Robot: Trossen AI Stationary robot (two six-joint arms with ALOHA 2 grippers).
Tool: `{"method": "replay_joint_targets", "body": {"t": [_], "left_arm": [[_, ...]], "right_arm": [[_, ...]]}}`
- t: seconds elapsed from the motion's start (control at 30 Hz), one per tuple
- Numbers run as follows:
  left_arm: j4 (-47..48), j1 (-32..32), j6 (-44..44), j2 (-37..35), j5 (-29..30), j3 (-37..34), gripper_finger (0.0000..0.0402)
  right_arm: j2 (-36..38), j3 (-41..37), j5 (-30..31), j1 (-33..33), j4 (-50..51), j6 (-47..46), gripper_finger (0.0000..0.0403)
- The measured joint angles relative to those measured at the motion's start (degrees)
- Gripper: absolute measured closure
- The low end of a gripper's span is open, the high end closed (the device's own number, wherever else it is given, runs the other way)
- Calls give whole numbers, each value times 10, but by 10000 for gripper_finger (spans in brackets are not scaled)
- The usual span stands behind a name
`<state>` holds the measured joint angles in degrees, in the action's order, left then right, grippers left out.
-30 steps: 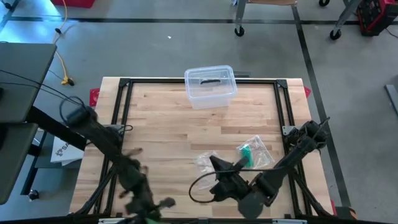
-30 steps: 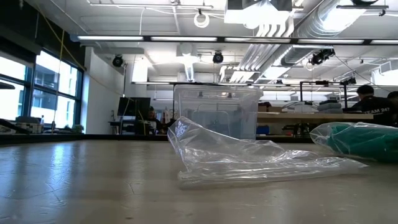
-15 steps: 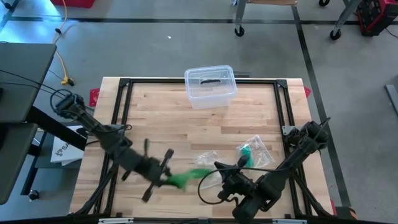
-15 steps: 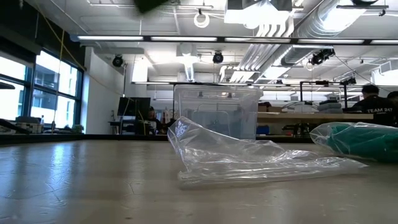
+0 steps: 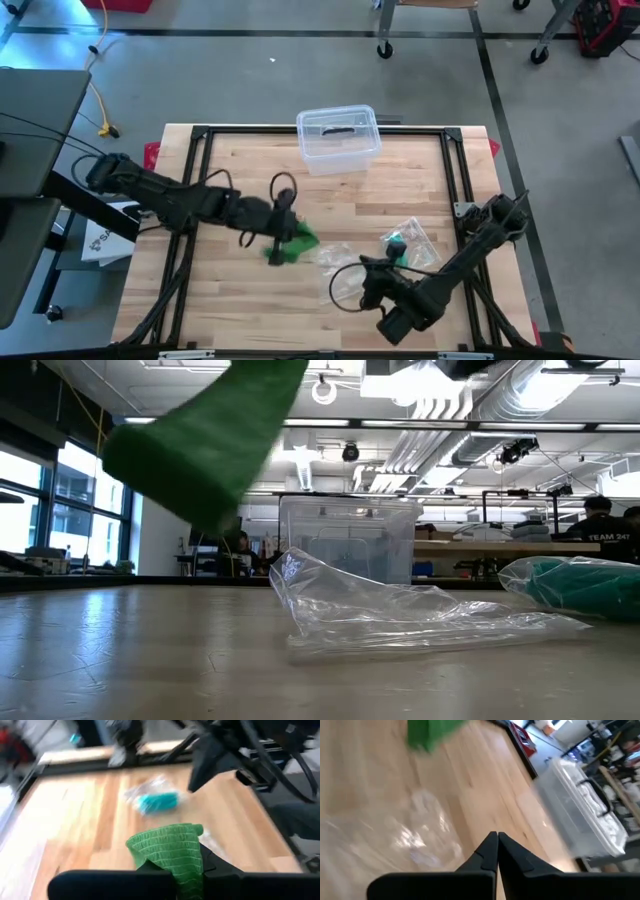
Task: Roll bandage
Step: Roll the green bandage
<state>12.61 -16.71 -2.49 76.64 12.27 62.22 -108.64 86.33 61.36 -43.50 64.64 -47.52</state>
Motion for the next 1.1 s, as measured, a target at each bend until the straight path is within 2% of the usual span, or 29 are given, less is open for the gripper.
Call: {"method": "replay_joint_targets", "body": {"t": [0.17,0.33,0.47,0.57,0.67,0.8,0.97,1.1], "left_arm": [[45,51,-30,0,-1,0,401],[79,109,-30,-1,-1,0,401],[102,132,-31,-1,-15,-2,401],[100,135,-40,-1,-53,-15,400],[102,125,-94,-1,-59,-22,401],[123,98,-175,0,-56,-25,401],[154,87,-230,-11,-12,-26,401],[152,72,-301,-40,-21,-25,401]], "right_arm": [[0,-65,0,23,0,-5,403],[0,-85,5,46,2,15,403],[0,-85,9,60,10,58,403],[0,-85,12,71,22,87,403],[0,-86,16,91,41,122,403],[2,-136,71,132,40,167,403],[26,-225,109,194,39,148,403],[62,-267,116,216,30,112,403]]}}
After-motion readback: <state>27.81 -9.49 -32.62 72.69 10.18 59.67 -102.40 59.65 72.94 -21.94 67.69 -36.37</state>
